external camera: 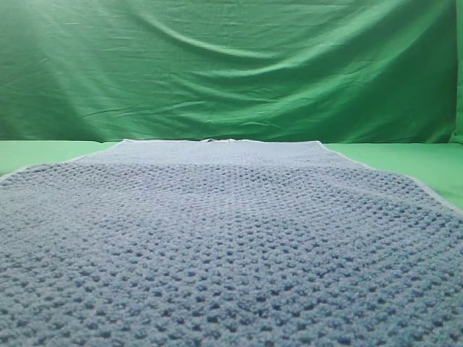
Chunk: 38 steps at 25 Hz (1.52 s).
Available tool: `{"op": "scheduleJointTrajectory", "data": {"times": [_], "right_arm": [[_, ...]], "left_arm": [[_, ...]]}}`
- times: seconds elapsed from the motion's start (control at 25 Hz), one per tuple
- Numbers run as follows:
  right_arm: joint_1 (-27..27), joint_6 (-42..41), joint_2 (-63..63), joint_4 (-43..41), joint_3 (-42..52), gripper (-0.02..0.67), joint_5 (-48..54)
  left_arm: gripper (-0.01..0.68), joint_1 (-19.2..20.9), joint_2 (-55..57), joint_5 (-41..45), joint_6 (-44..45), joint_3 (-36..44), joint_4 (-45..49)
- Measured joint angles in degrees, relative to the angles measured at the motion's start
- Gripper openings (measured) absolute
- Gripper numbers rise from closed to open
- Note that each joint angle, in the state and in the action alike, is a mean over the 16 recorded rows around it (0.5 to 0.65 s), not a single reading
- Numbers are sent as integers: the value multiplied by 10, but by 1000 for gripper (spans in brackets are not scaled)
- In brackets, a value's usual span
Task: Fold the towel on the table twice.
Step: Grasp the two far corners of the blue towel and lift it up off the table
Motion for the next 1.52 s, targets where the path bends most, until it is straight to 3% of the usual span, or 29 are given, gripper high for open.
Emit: {"op": "scheduleJointTrajectory", "data": {"times": [0.28, 0.6, 0.92, 1.24, 1.52], "right_arm": [[0, 0, 0, 2, 1, 0, -26], [0, 0, 0, 5, 2, 0, -79], [0, 12, 0, 17, 1, 0, -142], [0, 27, 14, 41, -42, 0, -175], [0, 29, 74, 54, -130, 0, -143]], "left_arm": [[0, 0, 0, -38, 1, 0, 20], [0, 0, 0, -138, -5, 1, 27], [0, 0, 0, -223, -76, 1, 15], [0, 0, 7, -211, -191, -29, 2], [0, 0, 41, -169, -241, -91, 0]]}}
